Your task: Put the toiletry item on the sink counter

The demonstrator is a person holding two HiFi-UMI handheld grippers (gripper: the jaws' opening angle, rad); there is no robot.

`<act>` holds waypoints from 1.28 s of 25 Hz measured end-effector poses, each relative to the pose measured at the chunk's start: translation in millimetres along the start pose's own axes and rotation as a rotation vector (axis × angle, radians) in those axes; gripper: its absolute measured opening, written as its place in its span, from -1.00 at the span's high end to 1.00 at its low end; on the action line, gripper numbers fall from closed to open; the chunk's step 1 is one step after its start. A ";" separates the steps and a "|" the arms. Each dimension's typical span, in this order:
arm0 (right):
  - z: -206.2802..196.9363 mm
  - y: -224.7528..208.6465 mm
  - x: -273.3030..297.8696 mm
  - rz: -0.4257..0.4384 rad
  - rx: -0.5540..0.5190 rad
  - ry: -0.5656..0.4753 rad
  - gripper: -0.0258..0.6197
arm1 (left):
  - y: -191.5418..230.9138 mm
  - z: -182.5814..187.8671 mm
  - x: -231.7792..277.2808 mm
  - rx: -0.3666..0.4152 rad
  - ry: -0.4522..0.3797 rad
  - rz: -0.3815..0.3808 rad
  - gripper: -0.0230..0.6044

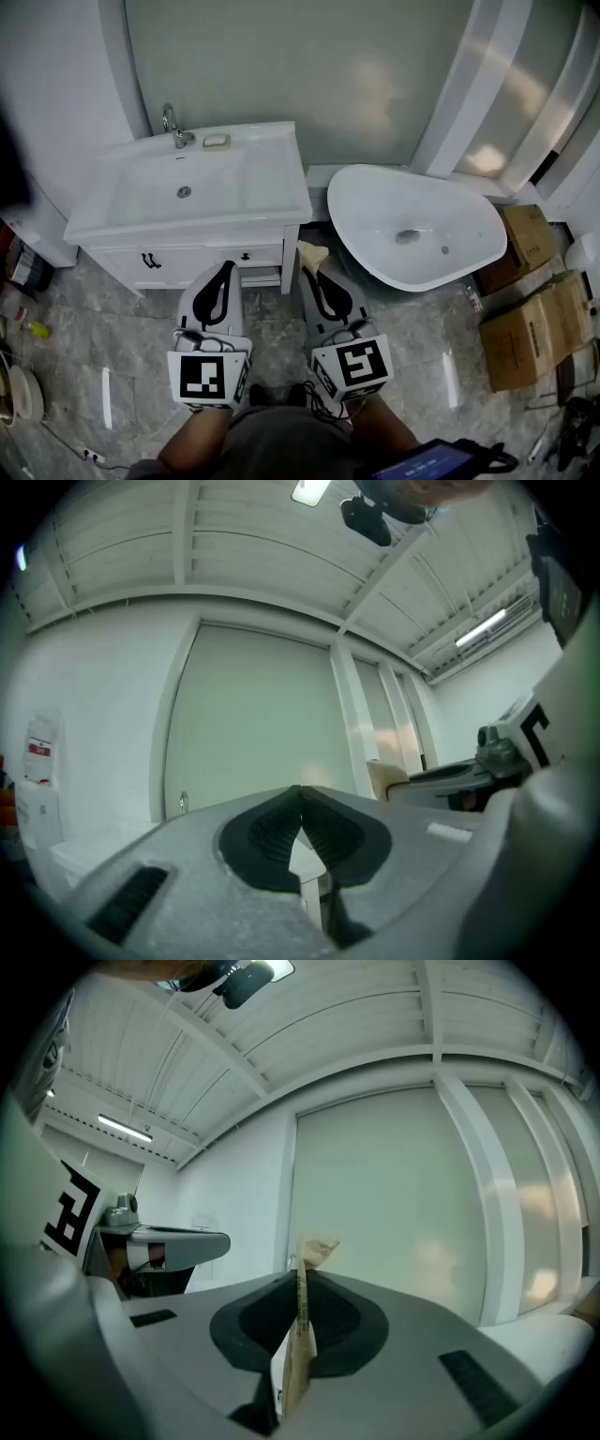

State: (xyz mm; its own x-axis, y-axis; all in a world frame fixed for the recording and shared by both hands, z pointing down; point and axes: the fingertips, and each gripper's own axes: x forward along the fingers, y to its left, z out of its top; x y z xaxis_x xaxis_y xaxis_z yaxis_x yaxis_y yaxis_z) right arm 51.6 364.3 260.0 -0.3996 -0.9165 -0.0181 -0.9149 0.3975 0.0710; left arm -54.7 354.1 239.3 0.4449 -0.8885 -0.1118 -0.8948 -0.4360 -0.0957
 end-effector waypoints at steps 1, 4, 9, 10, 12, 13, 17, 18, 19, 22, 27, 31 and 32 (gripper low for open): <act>-1.2 -0.8 -1.2 0.001 0.003 0.003 0.83 | -1.6 -0.8 -0.3 -0.001 0.005 0.000 0.88; -6.0 -4.1 -4.9 0.000 0.013 0.012 0.83 | -6.4 -2.1 -0.5 -0.001 0.013 0.001 0.88; -6.2 -12.6 -8.8 0.008 0.011 0.009 0.83 | -16.7 -2.5 3.3 0.003 0.020 0.003 0.88; -6.7 -15.3 -9.4 0.010 0.016 0.010 0.83 | -19.2 -2.8 4.9 0.005 0.021 0.003 0.88; -8.0 -21.9 -11.6 0.012 0.030 0.005 0.83 | -24.7 -4.2 7.8 0.007 0.026 0.006 0.88; -8.6 -25.1 -12.6 0.014 0.033 0.002 0.83 | -27.2 -5.1 9.2 0.009 0.029 0.009 0.88; -8.1 -34.5 -13.2 0.041 0.039 -0.005 0.83 | -34.3 -7.0 15.1 0.012 0.036 0.031 0.88; -8.3 -37.0 -13.5 0.050 0.042 -0.007 0.83 | -36.3 -7.3 16.4 0.013 0.040 0.041 0.88; -9.2 -39.9 -13.7 0.058 0.043 -0.007 0.83 | -38.4 -8.2 17.3 0.015 0.045 0.050 0.88; -13.6 -51.2 -11.5 0.071 0.041 0.000 0.83 | -44.3 -15.0 20.4 0.024 0.061 0.062 0.88; -13.8 -61.0 -0.9 0.087 0.043 0.001 0.83 | -37.0 -21.2 26.8 0.028 0.081 0.103 0.88; -14.9 -65.6 8.4 0.100 0.050 0.000 0.83 | -34.0 -23.1 33.7 0.033 0.088 0.116 0.88; -15.8 -65.8 11.8 0.102 0.054 0.002 0.83 | -32.0 -24.1 35.7 0.034 0.091 0.117 0.88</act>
State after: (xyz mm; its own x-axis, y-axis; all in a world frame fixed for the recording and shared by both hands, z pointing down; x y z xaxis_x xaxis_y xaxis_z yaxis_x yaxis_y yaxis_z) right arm 107.9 326.7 270.9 -0.4910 -0.8711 -0.0110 -0.8711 0.4908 0.0189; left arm -11.1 332.9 262.2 0.3313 -0.9429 -0.0342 -0.9379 -0.3251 -0.1207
